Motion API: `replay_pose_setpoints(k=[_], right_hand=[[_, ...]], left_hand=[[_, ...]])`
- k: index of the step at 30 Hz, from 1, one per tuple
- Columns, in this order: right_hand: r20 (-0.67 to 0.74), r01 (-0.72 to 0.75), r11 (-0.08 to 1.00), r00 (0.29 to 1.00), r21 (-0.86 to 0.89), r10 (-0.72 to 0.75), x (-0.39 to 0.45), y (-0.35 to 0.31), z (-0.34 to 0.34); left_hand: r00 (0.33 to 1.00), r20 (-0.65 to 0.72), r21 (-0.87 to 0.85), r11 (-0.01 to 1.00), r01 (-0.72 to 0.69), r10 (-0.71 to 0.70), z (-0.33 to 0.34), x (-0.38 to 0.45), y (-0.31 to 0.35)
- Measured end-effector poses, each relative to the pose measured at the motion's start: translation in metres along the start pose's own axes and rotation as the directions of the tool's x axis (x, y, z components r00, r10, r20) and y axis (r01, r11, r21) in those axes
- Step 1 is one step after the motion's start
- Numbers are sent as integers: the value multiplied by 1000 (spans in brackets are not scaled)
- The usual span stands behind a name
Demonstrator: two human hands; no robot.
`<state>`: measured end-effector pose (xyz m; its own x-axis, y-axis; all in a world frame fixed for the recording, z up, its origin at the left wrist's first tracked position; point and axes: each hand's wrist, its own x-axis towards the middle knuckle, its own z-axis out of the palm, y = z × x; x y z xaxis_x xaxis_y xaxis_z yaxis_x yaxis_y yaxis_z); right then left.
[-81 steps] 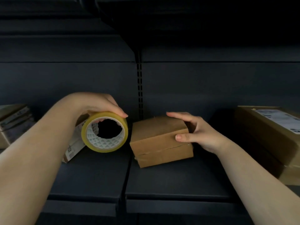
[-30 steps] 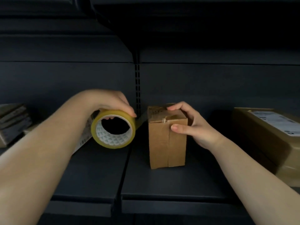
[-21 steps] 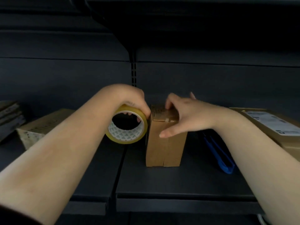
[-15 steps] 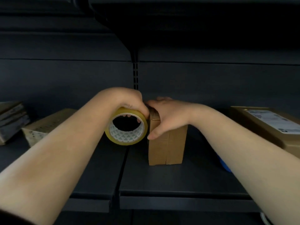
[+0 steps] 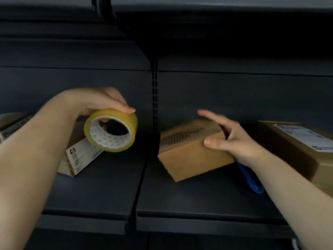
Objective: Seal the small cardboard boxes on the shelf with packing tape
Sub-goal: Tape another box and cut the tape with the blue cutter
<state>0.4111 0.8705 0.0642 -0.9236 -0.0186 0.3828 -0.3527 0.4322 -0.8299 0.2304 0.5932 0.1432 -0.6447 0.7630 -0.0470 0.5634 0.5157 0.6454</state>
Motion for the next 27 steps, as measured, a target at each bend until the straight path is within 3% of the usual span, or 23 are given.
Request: replay_pose_setpoints(k=[5,10,15,18,22,24,27], right_hand=[[32,-53,998,998,31,52,-6,23,6],[141,-181,980,971,-82,191,-13,40,0],[186,-230,928,938,-293,292,-9,30,-9],[98,-289,801,914,-524,393,-3,10,-8],[-32,-263,510,908,-819,417,7,-6,15],[-67,-257,391,897,-884,438,14,-6,26],[-100,-281,321,872,-905,479,30,-1,33]], left_hand=[[985,95,137,982,134,-147,22,8,-18],[931,186,290,923,253,-313,55,31,-17],[935,224,337,922,192,-277,70,41,-10],[933,297,175,972,155,-202,74,41,-11],[938,321,28,991,131,-133,69,31,-19],[941,314,-58,986,155,-129,68,24,-19],[957,268,-82,988,133,-106,71,18,-12]])
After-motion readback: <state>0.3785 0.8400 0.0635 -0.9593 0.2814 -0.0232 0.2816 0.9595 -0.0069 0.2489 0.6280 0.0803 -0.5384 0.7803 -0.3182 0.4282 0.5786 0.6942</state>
